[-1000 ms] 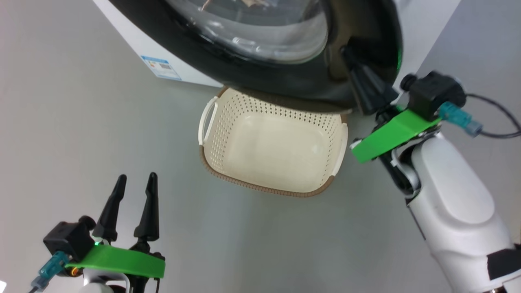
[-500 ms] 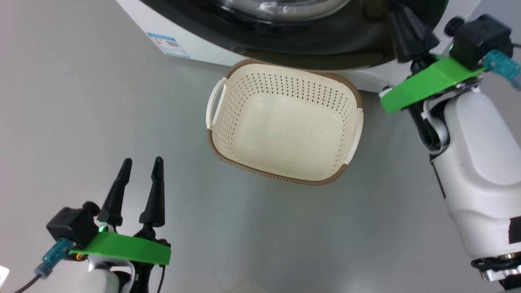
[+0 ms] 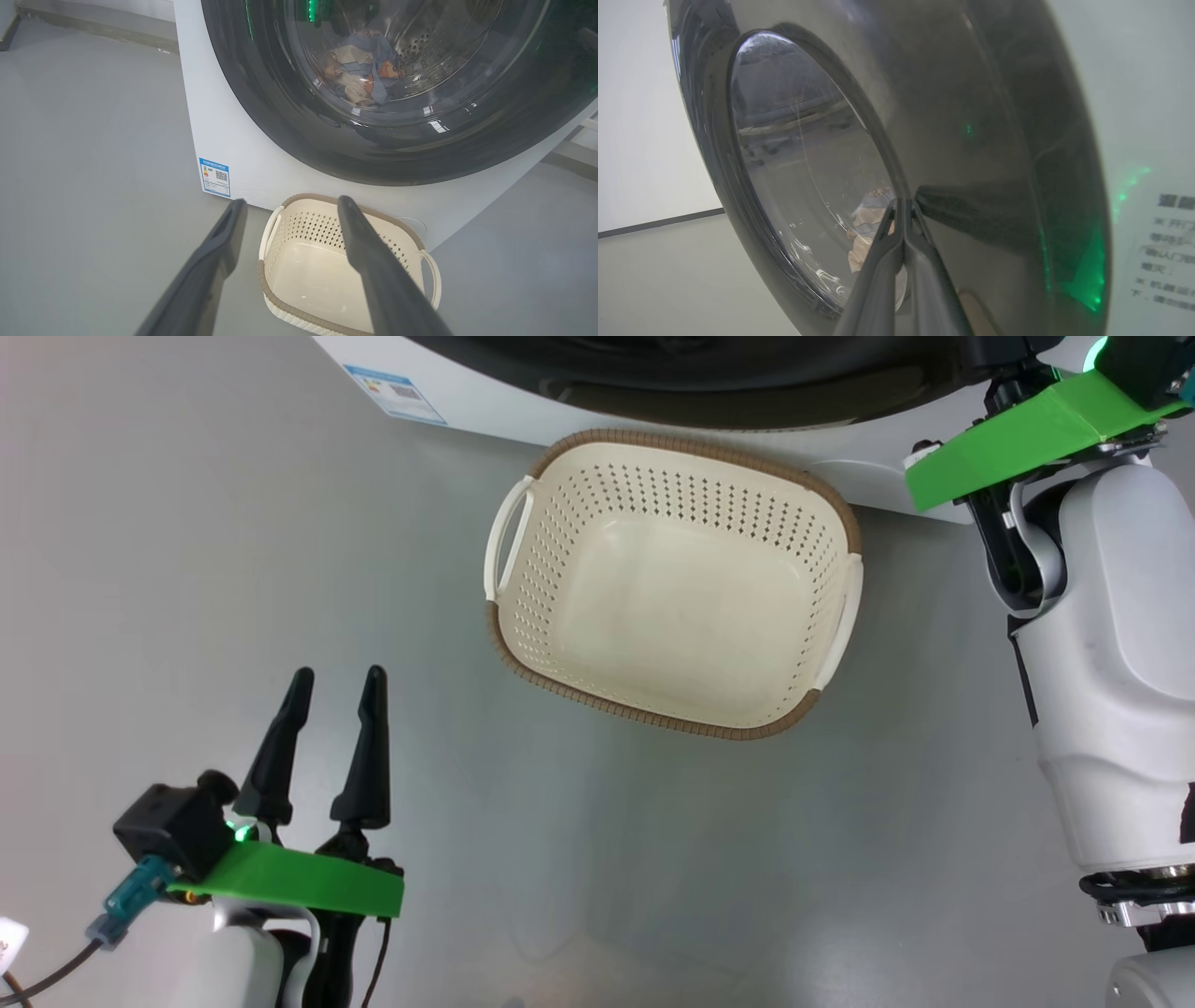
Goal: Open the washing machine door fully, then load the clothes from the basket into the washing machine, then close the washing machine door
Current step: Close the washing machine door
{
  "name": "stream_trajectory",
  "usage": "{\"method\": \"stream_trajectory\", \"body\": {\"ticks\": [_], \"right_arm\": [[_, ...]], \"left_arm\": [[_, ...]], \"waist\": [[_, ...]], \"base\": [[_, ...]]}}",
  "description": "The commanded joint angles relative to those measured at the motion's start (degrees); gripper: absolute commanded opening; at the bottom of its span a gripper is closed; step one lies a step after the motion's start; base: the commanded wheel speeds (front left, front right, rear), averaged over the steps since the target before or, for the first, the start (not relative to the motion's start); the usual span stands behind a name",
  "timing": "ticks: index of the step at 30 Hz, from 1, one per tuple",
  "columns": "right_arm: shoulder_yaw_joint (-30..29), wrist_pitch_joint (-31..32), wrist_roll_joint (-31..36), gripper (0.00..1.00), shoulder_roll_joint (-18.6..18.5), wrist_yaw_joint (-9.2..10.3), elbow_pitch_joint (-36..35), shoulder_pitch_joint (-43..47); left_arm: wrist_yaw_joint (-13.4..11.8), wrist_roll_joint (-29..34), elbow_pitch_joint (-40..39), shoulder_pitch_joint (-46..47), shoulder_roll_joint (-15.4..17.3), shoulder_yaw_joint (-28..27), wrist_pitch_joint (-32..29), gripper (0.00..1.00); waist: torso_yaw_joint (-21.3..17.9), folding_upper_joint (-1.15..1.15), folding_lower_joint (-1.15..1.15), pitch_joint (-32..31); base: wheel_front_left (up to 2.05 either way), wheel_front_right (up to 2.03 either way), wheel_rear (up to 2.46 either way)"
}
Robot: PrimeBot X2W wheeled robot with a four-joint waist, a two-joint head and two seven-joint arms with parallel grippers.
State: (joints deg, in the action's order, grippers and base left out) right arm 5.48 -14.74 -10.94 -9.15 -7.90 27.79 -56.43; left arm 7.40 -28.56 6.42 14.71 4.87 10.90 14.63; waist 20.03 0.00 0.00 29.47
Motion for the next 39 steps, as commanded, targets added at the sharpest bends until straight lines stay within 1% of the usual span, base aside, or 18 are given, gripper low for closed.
{"method": "stream_trajectory", "body": {"ticks": [1, 4, 10, 12, 13, 15, 19, 21, 22, 23, 26, 31, 39], "right_arm": [[-0.76, -0.26, 0.53, 0.00, 0.88, 0.42, -1.23, -1.77], [-0.69, -0.26, 0.92, 0.00, 1.28, 0.42, -1.28, -1.65], [2.12, -0.26, 0.11, 0.00, 1.50, 0.42, -1.40, 1.95], [3.22, -0.26, -0.45, 0.32, 1.46, 0.42, -1.64, 3.70], [3.58, -0.26, -0.63, 0.46, 1.48, 0.42, -1.79, 4.68], [4.06, -0.26, -0.97, 1.00, 1.65, 0.42, -2.07, 6.84], [4.85, -0.26, -1.69, 1.00, 2.05, 0.42, -2.29, 11.55], [4.76, -0.26, -1.90, 1.00, 2.18, 0.42, -2.35, 12.74], [4.50, -0.26, -2.24, 1.00, 2.49, 0.42, -2.45, 15.17], [4.50, -0.26, -2.24, 1.00, 2.49, 0.42, -2.45, 15.17], [3.91, -0.26, -2.63, 1.00, 2.98, 0.42, -2.63, 18.98], [1.65, -0.26, -2.88, 1.00, 3.66, 0.42, -3.42, 26.47], [-1.78, -0.26, -2.48, 1.00, 3.90, 0.42, -5.04, 33.79]], "left_arm": [[0.09, -0.08, -1.30, 1.14, 1.44, -1.74, 0.37, 1.00], [0.09, -0.03, -1.06, 1.34, 1.51, -1.79, 0.37, 1.00], [0.09, 0.16, -0.04, 0.69, 1.91, -2.27, 0.37, 1.00], [0.09, 0.22, 0.42, 0.27, 2.14, -2.51, 0.37, 1.00], [0.09, 0.25, 0.62, 0.01, 2.29, -2.67, 0.37, 1.00], [0.09, 0.34, 1.02, -0.55, 2.59, -3.04, 0.37, 1.00], [0.09, 0.66, 1.77, -1.78, 3.29, -3.90, 0.37, 1.00], [0.09, 0.78, 1.89, -2.08, 3.50, -4.11, 0.37, 1.00], [0.09, 1.00, 2.07, -2.74, 3.96, -4.61, 0.37, 1.00], [0.09, 1.00, 2.07, -2.74, 3.96, -4.61, 0.37, 1.00], [0.09, 1.34, 2.19, -3.79, 4.64, -5.36, 0.37, 1.00], [0.09, 1.93, 2.22, -6.12, 6.33, -6.43, 0.37, 1.00], [0.09, 2.35, 2.31, -8.63, 8.39, -7.94, 0.37, 1.00]], "waist": [[0.19, 0.00, 0.00, 0.36], [0.05, 0.00, 0.00, 0.19], [-0.94, 0.00, 0.00, -1.80], [-1.43, 0.00, 0.00, -2.83], [-1.72, 0.00, 0.00, -3.38], [-2.31, 0.00, 0.00, -4.54], [-3.61, 0.00, 0.00, -7.10], [-3.93, 0.00, 0.00, -7.72], [-4.67, 0.00, 0.00, -8.99], [-4.67, 0.00, 0.00, -8.99], [-5.87, 0.00, 0.00, -10.84], [-8.81, 0.00, 0.00, -14.45], [-13.20, 0.00, 0.00, -17.98]], "base": [[0.00, 0.00, 0.00], [0.00, 0.00, 0.00], [0.00, 0.00, 0.00], [0.00, 0.00, 0.00], [0.00, 0.00, 0.00], [0.00, 0.00, 0.00], [0.00, 0.00, 0.00], [0.00, 0.00, 0.00], [0.00, 0.00, 0.00], [0.00, 0.00, 0.00], [0.00, 0.00, 0.00], [0.00, 0.00, 0.00], [0.00, 0.00, 0.00]]}}
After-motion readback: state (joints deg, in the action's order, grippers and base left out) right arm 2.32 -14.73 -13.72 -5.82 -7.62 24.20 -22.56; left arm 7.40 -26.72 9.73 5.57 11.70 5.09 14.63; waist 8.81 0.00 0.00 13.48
